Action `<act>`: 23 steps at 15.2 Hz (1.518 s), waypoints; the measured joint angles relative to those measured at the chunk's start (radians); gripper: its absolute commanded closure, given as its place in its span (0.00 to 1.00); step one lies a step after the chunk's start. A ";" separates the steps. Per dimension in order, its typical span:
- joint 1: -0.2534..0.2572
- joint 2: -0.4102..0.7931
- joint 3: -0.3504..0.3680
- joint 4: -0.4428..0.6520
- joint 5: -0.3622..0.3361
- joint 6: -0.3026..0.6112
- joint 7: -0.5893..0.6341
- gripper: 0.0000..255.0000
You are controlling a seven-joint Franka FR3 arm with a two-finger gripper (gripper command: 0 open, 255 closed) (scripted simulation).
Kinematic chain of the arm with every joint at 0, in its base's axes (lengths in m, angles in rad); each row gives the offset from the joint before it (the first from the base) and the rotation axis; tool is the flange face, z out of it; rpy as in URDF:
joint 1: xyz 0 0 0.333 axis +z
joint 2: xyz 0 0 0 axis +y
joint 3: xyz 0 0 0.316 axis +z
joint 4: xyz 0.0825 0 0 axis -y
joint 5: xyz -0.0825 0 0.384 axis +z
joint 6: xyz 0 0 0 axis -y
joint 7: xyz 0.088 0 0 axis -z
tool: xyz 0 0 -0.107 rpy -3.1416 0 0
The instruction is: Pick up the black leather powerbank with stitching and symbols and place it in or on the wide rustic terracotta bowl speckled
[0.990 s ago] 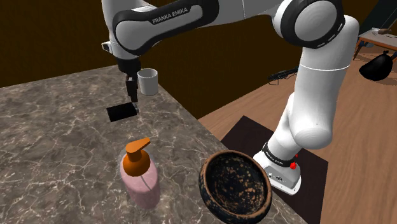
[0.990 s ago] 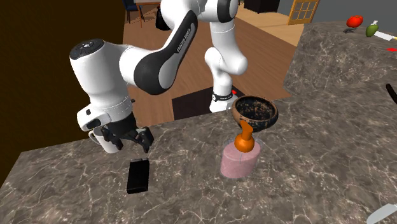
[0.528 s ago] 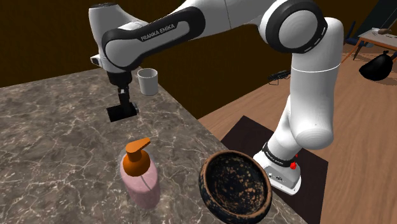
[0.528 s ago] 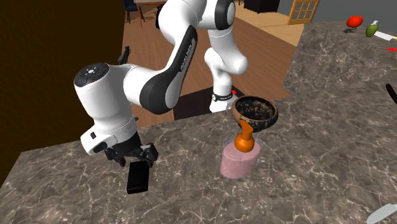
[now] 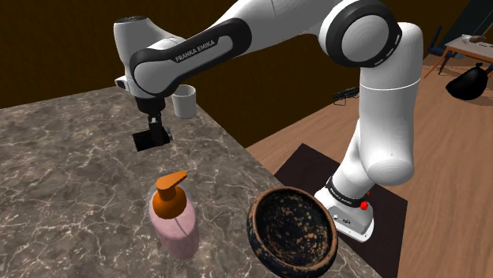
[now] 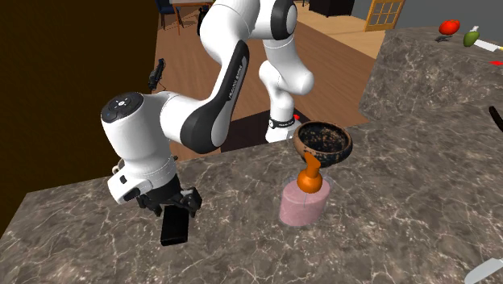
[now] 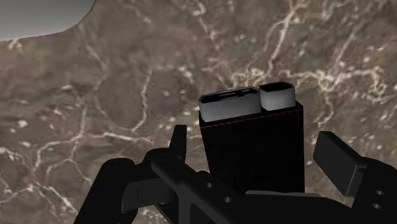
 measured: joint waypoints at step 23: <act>-0.001 -0.040 0.004 0.063 0.007 -0.102 -0.002 1.00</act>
